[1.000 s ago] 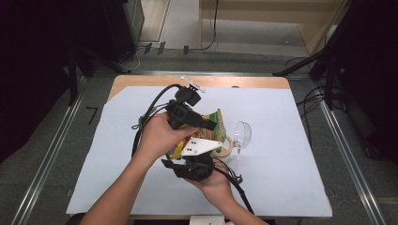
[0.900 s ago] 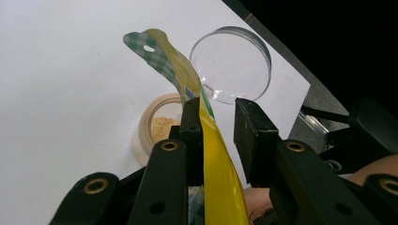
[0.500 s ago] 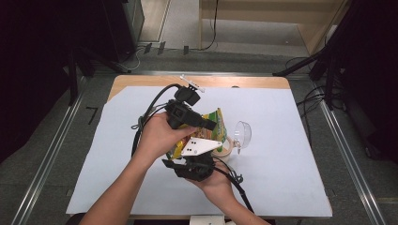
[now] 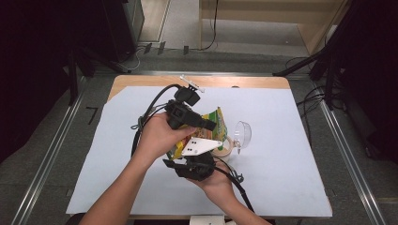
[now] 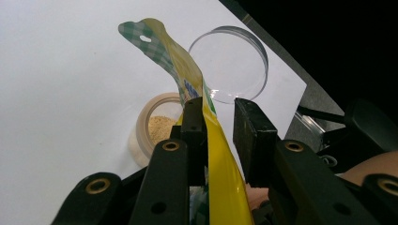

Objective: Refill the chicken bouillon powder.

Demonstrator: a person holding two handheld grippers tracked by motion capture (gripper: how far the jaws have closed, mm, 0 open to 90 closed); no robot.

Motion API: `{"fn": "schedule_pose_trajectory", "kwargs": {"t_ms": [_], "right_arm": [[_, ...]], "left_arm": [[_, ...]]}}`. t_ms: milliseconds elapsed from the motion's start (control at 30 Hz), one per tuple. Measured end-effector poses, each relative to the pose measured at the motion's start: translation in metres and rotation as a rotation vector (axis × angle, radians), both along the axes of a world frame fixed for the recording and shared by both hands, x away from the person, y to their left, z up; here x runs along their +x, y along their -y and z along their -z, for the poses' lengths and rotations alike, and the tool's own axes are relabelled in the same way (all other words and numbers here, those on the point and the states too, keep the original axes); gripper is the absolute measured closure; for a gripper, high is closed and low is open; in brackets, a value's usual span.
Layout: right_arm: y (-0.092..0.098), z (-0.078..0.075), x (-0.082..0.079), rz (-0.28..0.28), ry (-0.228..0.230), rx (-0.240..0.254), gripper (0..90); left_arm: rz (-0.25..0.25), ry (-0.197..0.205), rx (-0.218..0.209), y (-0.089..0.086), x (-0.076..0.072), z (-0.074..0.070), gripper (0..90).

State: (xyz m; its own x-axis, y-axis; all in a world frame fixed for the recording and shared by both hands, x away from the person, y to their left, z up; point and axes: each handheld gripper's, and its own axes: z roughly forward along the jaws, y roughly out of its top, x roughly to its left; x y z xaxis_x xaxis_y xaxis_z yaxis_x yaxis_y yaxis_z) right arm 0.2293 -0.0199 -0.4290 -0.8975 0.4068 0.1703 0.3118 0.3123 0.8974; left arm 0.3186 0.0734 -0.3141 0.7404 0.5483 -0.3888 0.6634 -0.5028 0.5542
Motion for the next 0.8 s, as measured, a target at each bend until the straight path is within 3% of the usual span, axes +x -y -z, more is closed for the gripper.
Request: {"fn": "schedule_pose_trajectory", "kwargs": {"t_ms": [800], "right_arm": [[0.0000, -0.0066, -0.0002, -0.009, -0.029, 0.022, 70.3]], "left_arm": [[-0.009, 0.017, -0.024, -0.0033, 0.0039, -0.0004, 74.1]]}}
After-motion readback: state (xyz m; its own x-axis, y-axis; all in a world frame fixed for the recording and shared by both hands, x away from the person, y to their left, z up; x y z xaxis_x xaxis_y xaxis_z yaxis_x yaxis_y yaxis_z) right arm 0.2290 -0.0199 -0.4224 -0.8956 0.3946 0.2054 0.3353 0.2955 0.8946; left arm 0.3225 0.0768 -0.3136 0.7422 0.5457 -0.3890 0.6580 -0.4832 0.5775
